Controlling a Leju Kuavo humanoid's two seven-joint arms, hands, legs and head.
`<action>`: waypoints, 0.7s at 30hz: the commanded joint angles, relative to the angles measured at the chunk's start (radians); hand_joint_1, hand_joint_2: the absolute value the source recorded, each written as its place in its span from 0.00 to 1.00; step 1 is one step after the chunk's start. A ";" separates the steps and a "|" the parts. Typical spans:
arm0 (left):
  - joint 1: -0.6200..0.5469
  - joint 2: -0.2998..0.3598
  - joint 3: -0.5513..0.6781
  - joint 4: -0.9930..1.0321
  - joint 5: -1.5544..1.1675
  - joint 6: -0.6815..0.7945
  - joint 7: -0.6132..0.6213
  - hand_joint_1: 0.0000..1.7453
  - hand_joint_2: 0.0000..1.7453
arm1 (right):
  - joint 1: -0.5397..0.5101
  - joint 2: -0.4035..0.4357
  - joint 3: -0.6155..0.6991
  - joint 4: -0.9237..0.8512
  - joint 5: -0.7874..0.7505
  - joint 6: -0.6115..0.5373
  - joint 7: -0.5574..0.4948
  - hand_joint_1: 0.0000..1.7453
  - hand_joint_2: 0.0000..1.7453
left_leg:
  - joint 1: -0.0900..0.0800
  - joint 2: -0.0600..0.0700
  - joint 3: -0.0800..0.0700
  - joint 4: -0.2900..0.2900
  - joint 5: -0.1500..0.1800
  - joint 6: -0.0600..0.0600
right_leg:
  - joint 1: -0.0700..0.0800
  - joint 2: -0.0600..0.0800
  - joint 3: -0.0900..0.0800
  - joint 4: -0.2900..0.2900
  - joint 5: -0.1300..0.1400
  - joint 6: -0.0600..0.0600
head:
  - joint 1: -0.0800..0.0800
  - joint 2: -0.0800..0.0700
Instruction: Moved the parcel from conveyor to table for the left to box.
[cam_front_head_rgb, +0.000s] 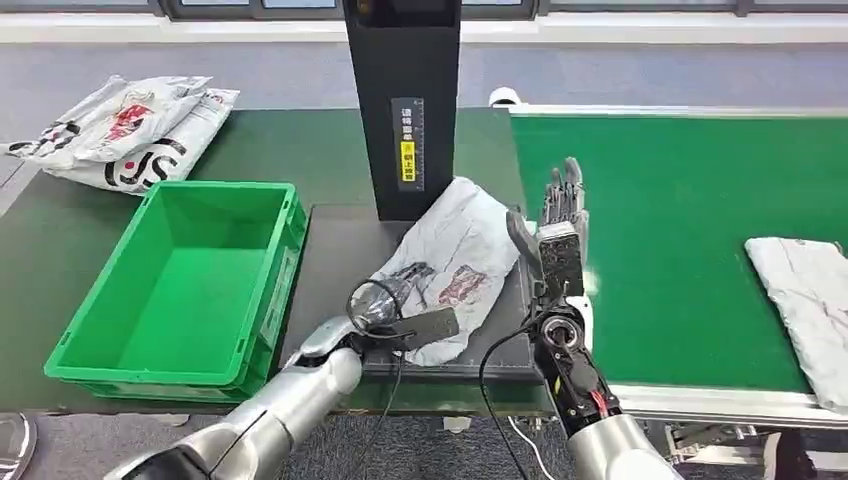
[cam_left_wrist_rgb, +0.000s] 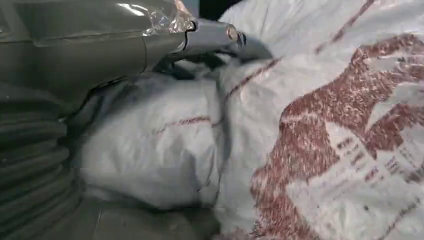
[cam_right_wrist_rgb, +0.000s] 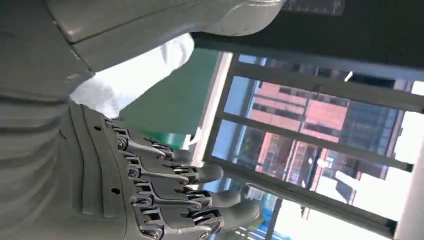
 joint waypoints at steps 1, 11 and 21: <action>-0.060 0.045 -0.028 0.158 0.024 -0.013 0.002 1.00 1.00 | 0.000 0.003 0.020 -0.044 0.039 0.005 0.058 0.00 1.00 | 0.000 0.007 0.004 -0.002 0.000 0.000 | 0.001 0.006 0.002 -0.003 0.003 -0.001 | 0.000 0.000; -0.061 0.034 0.081 0.125 0.092 0.112 -0.035 1.00 1.00 | 0.024 0.004 -0.004 -0.065 0.046 0.002 0.060 0.00 1.00 | 0.000 0.005 0.009 -0.003 0.000 0.000 | 0.001 0.004 0.007 -0.003 0.002 -0.001 | 0.000 0.000; -0.160 0.076 0.212 -0.075 0.102 0.440 -0.152 1.00 1.00 | 0.046 0.010 -0.023 -0.047 0.031 -0.005 0.023 0.00 1.00 | 0.001 0.003 0.000 0.002 0.000 -0.002 | 0.003 0.003 -0.002 0.001 0.001 -0.002 | 0.000 0.000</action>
